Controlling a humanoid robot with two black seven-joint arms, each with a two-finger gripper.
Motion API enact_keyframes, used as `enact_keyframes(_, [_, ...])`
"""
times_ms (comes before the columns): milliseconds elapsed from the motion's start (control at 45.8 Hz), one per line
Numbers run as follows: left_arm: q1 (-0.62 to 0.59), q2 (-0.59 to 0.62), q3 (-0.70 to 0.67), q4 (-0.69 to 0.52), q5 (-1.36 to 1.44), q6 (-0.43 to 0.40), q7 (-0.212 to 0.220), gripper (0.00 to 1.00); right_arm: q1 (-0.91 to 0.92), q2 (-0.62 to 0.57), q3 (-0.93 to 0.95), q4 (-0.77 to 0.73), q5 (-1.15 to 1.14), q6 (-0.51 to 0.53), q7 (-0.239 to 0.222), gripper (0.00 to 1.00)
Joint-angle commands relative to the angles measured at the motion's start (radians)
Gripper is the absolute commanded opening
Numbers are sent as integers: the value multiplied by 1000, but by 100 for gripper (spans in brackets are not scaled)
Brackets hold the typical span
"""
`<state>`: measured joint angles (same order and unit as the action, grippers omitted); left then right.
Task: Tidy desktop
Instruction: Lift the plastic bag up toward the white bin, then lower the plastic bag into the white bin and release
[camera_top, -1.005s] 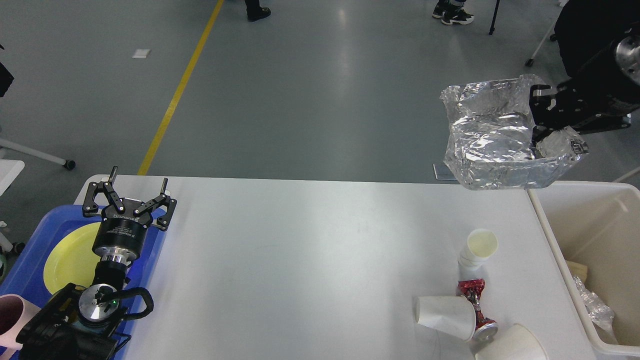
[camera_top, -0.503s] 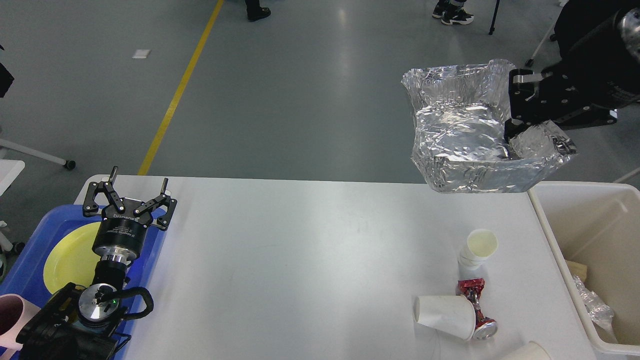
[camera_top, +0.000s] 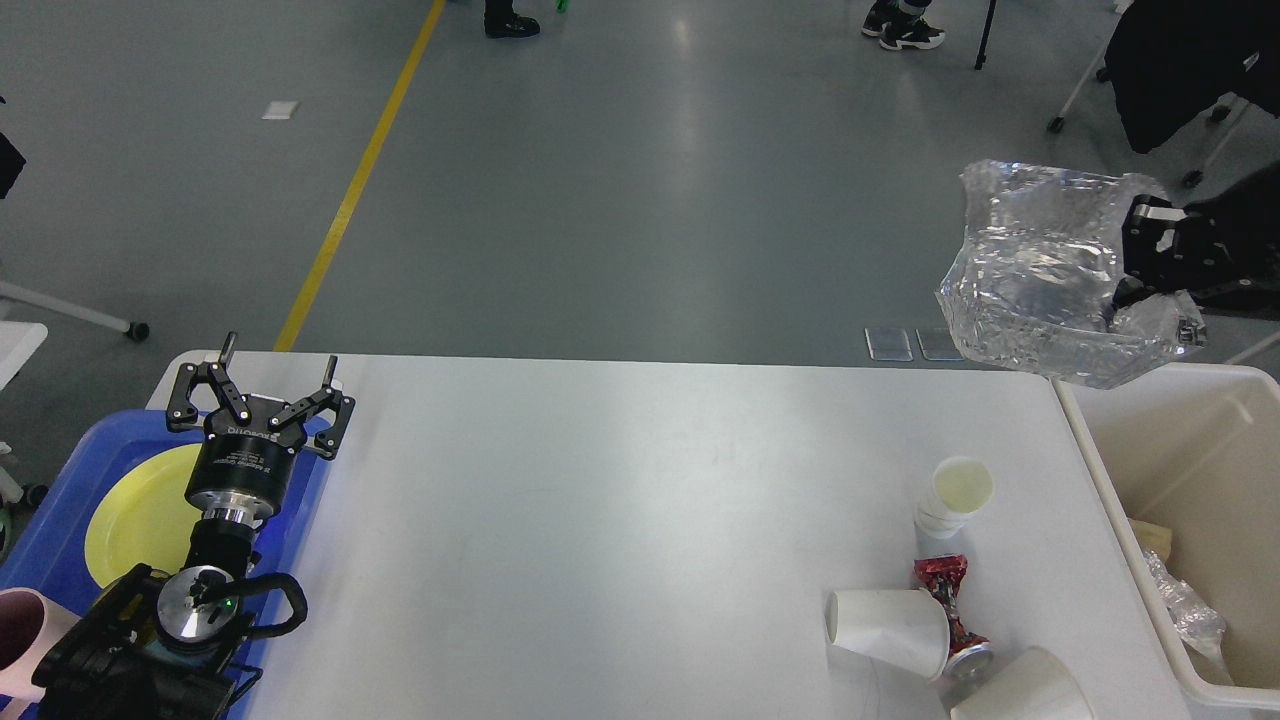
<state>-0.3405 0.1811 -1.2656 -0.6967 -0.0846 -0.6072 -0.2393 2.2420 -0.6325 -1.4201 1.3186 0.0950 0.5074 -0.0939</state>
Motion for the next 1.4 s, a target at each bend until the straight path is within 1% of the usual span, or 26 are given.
enact_keyframes(0, [0,0,0,-1,0,0,0,96,-177,-53,26,-189,5,-7,2,0])
enact_keyframes(109, [0,0,0,0,0,0,0,96,-329,-104,84,-338,6,-10,3,0])
enact_keyframes(197, [0,0,0,0,0,0,0,96,-477,-141,183,-456,6,-12,3,0])
enact_keyframes(415, [0,0,0,0,0,0,0,96,-844,-150,449,-708,5,-66,3,0])
enact_keyframes(590, [0,0,0,0,0,0,0,96,-1076,-101,596,-866,2,-148,3,0])
enact_keyframes(809, [0,0,0,0,0,0,0,96,-1323,20,681,-1045,5,-315,3,0])
enact_keyframes(918, [2,0,0,0,0,0,0,96,-1421,77,701,-1118,5,-385,3,0])
enact_keyframes(1136, [0,0,0,0,0,0,0,96,-1552,162,705,-1199,6,-470,2,0])
enact_keyframes(1267, [0,0,0,0,0,0,0,96,-1596,171,722,-1211,6,-521,3,0])
enact_keyframes(1377, [0,0,0,0,0,0,0,96,-1616,177,728,-1211,6,-540,3,0])
